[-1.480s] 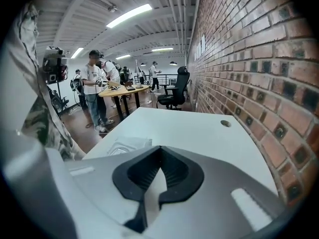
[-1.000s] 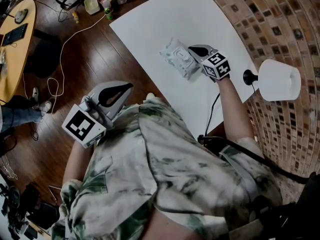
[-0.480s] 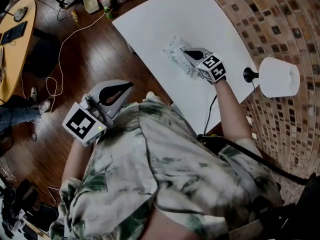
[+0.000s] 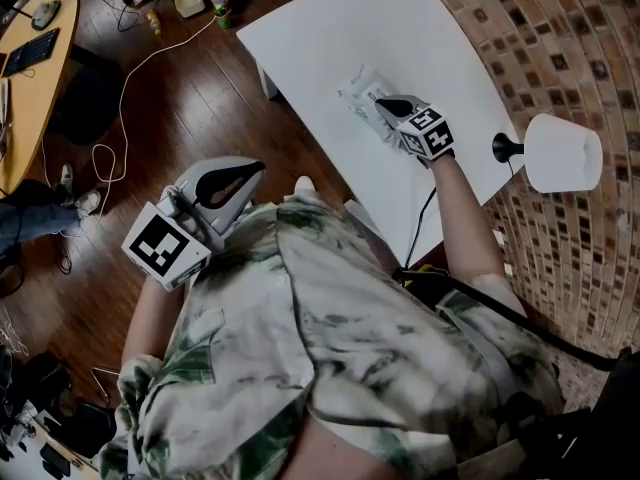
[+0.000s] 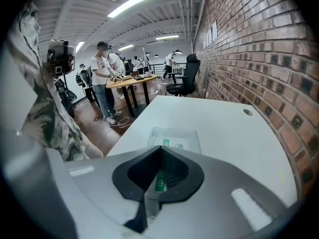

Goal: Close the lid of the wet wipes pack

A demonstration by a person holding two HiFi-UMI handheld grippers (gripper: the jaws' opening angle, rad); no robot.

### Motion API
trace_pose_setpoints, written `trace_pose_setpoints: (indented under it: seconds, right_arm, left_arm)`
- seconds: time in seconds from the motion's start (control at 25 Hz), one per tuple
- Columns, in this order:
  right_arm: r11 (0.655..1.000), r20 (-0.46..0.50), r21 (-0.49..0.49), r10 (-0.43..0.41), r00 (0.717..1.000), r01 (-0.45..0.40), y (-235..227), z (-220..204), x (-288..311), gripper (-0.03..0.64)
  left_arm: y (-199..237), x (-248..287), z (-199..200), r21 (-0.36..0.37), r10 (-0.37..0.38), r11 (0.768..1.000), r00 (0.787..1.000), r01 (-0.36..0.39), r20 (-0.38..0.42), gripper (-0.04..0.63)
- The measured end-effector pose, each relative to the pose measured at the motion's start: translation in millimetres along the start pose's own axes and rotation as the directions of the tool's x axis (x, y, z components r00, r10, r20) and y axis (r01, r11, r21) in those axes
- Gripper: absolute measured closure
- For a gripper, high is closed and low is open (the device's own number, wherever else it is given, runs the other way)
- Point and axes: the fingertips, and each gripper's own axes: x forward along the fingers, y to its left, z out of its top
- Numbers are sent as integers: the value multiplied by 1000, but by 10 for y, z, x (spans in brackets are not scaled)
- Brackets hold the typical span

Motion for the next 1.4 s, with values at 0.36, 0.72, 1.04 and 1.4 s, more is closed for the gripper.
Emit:
trace_pose_setpoints:
  seconds: [0.36,0.72,1.04,1.4]
  right_arm:
    - [998,-46,25,-61,997,62,3,-2,33,615]
    - [958,66,142,-261,963,250,162,229,-283,615]
    - [892,212,301,-408,888,338,1203,536,-773,615]
    - [881,335,319,-449,828,348,2776,933,-1262,615]
  left_arm:
    - [5,-309,-46,-1,1,1000,1000,-1,25,594]
    - [134,-782,-81,25,-36,999,999,35,41,594]
    - [239,-1159,-252,47,-123,991,992,122,24,594]
    - [-107,-1126,-443,108,-335,936,942,335,-21,594]
